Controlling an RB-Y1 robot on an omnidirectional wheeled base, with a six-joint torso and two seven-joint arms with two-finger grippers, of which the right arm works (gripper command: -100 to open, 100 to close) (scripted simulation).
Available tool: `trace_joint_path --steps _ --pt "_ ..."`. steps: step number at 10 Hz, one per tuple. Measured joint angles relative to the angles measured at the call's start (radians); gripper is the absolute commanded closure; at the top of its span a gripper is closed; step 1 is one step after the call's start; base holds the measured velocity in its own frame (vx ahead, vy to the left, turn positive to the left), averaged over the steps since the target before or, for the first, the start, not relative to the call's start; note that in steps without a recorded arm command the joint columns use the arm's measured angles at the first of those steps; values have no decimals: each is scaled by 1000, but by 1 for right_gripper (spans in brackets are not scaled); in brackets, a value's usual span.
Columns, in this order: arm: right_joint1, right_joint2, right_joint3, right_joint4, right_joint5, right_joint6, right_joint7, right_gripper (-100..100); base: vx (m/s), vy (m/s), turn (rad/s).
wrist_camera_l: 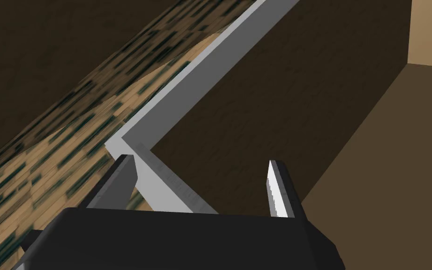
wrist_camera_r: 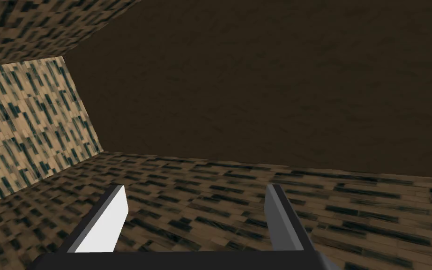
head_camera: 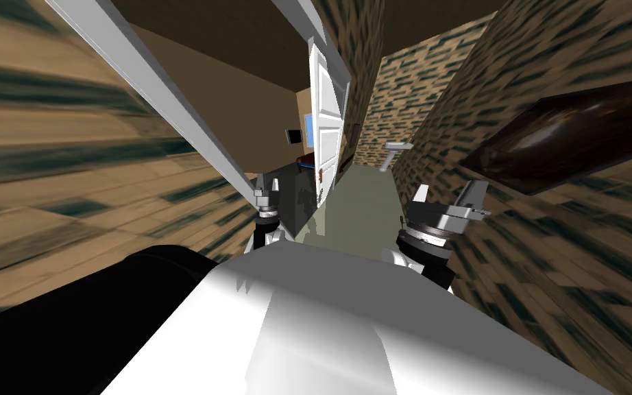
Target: Push the door open
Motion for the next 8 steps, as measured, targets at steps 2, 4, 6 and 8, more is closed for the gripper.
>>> trace_joint_path --steps 2,4,6,8 --pt "-9 -12 11 30 -14 -3 -20 -100 189 -45 147" --pt "-19 -25 24 71 -29 -16 -44 -100 190 -59 181" --pt "-28 -32 50 117 -43 -30 -67 -100 185 -73 242" --pt "-33 -46 64 154 -65 -37 -101 -100 196 -75 186"
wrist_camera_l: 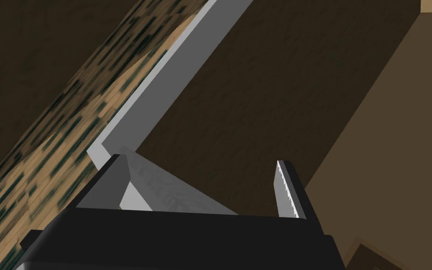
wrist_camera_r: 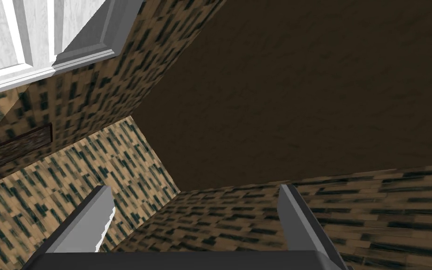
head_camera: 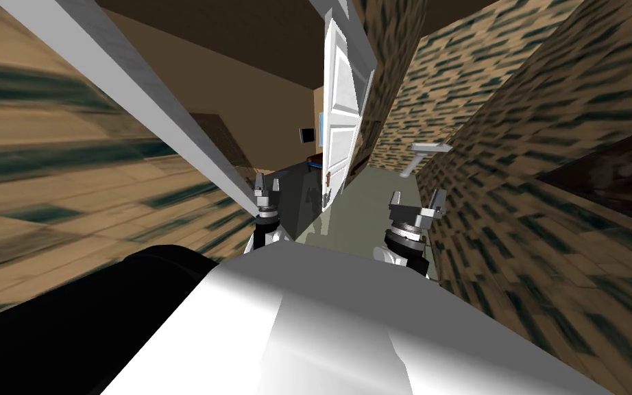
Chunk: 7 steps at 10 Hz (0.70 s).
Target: Push the door open
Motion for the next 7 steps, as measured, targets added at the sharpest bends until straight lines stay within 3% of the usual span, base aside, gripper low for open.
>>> trace_joint_path --steps 7 --pt "-38 -27 63 160 -68 -37 -107 -100 148 -89 210"
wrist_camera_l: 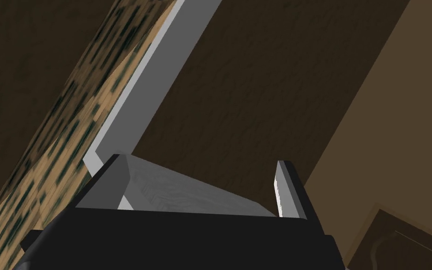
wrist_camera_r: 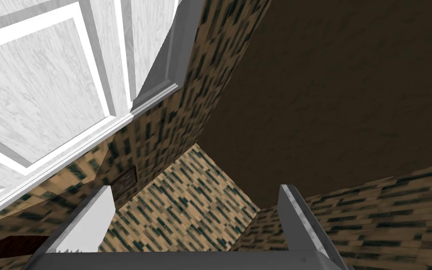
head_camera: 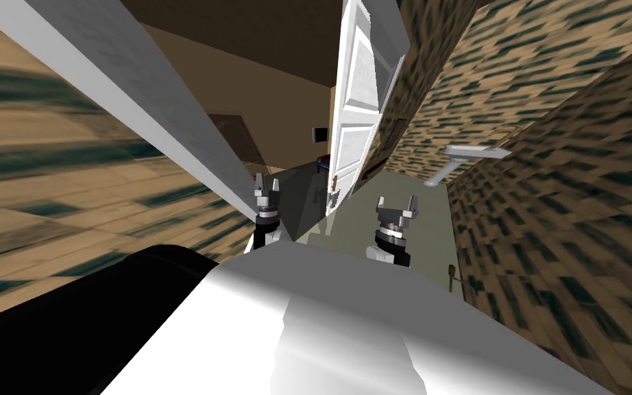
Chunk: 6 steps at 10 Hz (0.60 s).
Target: Push the door open
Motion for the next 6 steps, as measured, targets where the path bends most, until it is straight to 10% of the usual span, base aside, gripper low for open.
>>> trace_joint_path --steps 6 --pt "-36 -14 56 142 -64 -28 -96 -100 127 -105 230"
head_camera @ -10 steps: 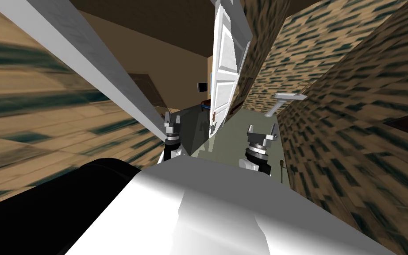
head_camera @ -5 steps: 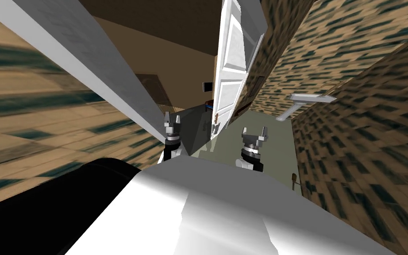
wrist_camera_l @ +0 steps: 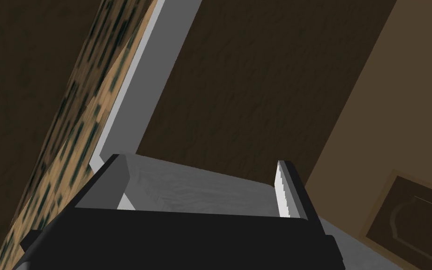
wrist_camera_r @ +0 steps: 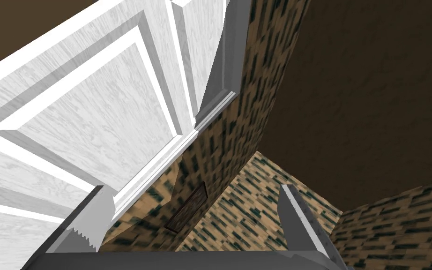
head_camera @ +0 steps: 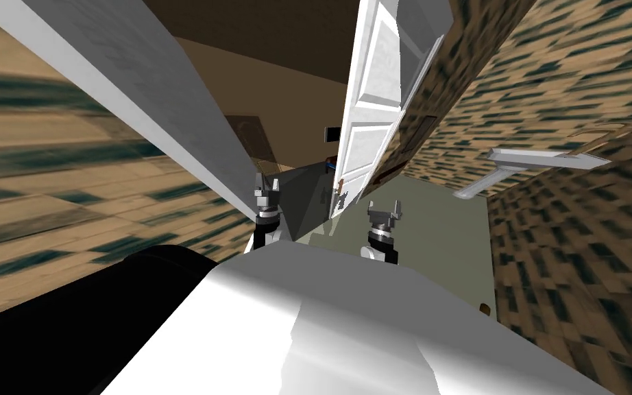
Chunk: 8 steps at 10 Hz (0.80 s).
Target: Push the door open
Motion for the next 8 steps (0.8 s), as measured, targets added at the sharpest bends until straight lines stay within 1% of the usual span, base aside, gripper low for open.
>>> trace_joint_path --steps 1,2,3,5,8 --pt "0 1 13 22 -7 -9 -14 -100 75 -94 124" --pt "-5 1 21 42 -14 -15 -26 -100 113 -97 215" --pt "-16 1 31 73 -24 -22 -41 -100 98 -96 246" --pt "-18 -1 47 99 -42 -25 -67 -100 72 -87 143" --pt "-30 -2 66 152 -64 -39 -102 -100 61 -86 154"
